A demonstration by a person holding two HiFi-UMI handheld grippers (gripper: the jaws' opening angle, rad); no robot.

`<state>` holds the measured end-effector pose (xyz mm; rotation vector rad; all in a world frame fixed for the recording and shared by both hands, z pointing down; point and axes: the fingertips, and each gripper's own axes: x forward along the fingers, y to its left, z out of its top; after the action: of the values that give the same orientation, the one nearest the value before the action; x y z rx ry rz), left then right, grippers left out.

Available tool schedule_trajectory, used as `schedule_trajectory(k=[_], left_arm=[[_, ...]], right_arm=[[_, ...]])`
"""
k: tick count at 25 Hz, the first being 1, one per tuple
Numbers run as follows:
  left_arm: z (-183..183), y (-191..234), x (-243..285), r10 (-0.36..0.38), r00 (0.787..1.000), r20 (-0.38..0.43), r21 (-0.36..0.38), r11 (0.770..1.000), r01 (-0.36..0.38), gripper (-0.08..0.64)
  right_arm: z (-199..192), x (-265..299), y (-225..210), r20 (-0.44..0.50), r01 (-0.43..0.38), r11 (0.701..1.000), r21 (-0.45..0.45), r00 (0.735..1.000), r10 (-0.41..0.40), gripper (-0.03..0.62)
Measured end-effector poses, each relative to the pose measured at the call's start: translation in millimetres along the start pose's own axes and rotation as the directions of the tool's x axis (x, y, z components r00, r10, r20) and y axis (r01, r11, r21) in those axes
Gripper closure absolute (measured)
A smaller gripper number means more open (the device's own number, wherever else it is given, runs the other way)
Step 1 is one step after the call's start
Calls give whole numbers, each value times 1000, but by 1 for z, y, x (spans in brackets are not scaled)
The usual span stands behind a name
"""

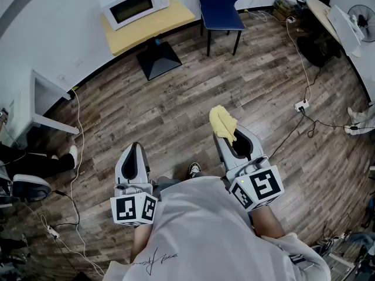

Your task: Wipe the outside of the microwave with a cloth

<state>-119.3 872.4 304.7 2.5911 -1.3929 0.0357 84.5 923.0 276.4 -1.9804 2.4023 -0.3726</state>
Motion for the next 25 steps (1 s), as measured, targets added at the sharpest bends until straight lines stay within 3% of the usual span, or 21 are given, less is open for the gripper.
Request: schedule_trajectory(k=[10,17,25], left_arm=[[-13,-8,9,22,998,-57,35,999,-20,560],[-9,11,29,40,997,-69,25,999,-38,563],[-5,25,101,-34,996,-88,41,998,38,564]], right_arm=[[-9,2,-17,-19,-13,1000,17,1000,13,480],[-10,28,-22,-17,-70,989,129,997,73,474],[-5,94,-37,-64,-66,993,101,995,72,472]])
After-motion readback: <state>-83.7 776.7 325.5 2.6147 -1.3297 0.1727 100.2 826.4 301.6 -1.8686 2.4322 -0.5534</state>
